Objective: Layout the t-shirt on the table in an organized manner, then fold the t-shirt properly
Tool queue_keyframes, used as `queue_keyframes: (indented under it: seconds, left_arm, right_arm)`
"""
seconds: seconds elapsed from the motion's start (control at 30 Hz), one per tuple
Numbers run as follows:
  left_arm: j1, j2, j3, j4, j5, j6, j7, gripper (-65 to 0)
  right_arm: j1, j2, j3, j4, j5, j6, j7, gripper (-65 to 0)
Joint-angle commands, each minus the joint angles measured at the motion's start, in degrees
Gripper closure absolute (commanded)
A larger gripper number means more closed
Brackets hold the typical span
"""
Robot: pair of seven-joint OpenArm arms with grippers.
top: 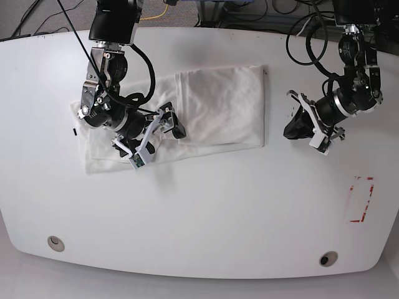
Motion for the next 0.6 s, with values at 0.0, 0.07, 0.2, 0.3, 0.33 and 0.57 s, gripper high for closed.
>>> queue_keyframes:
  seconds: [0.0, 0.07, 0.2, 0.3, 0.33, 0.57]
  left_arm:
    - [-0.52, -0.64, -0.29, 0.85, -1.07, -0.38, -1.38, -1.8]
    - [-0.52, -0.64, -0.29, 0.85, -0.98, -0.38, -1.38, -1.8]
    - [-0.52, -0.64, -0.29, 0.85, -0.98, -0.38, -1.38, -1.8]
    - [-0.61, -0.64, -0.29, 0.85, -0.98, -0.38, -1.38, -1.8]
    - [-0.61, -0.64, -0.29, 0.85, -0.98, -0.38, -1.38, -1.8]
    - [-0.61, -0.64, -0.29, 0.85, -0.98, -0.38, -1.38, -1.8]
  right_arm:
    - [0.85, 0.0, -0.65, 1.11, 0.88, 0.34, -0.14, -56.3]
    - [0.93, -0.09, -2.15, 1.11, 0.88, 0.34, -0.14, -56.3]
    - [1.72, -0.27, -5.4, 0.06, 0.88, 0.34, -0.14, -56.3]
    - [2.16, -0.97, -7.24, -2.05, 0.79, 0.34, -0.14, -56.3]
    - [2.69, -1.14, -7.42, -2.93, 0.71, 0.34, -0.14, -56.3]
    - [5.33, -1.23, -7.33, -9.0, 0.79, 0.34, 0.74, -55.8]
